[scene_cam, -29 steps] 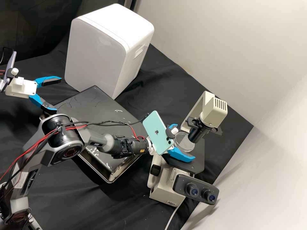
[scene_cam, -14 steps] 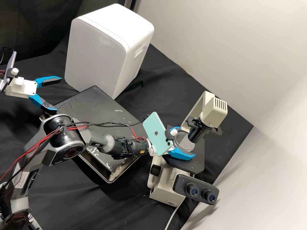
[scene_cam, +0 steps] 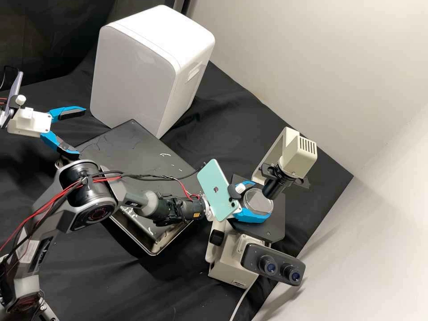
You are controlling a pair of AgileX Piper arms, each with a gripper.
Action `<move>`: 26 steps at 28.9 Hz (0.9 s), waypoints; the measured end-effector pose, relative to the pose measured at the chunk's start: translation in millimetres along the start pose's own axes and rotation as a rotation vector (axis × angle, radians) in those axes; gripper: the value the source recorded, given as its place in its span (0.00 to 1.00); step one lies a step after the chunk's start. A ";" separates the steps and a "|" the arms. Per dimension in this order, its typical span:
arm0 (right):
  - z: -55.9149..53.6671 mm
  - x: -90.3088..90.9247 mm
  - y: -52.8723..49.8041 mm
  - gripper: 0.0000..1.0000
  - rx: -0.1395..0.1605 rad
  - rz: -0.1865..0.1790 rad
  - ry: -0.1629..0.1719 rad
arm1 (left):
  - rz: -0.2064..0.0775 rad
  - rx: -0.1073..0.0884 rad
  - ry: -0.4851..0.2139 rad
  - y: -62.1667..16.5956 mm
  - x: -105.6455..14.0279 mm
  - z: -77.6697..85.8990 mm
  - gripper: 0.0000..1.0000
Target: Place the petri dish on the microscope
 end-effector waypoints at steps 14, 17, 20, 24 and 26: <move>2.4 -27.0 4.8 0.00 0.047 -0.002 0.012 | 0.005 0.001 0.000 1.3 1.6 -0.2 1.00; 2.9 -27.4 4.5 0.00 0.047 -0.002 0.011 | 0.003 0.001 0.001 1.1 1.6 -0.3 1.00; 2.9 -27.4 4.5 1.00 0.047 -0.002 0.011 | 0.003 0.001 0.002 1.1 1.6 -0.4 1.00; 2.9 -27.4 4.5 1.00 0.047 -0.002 0.011 | 0.001 0.001 0.003 0.9 1.6 -0.5 1.00; 2.3 -27.6 5.0 1.00 0.042 0.000 0.013 | 0.001 0.001 0.003 0.9 1.6 -0.5 1.00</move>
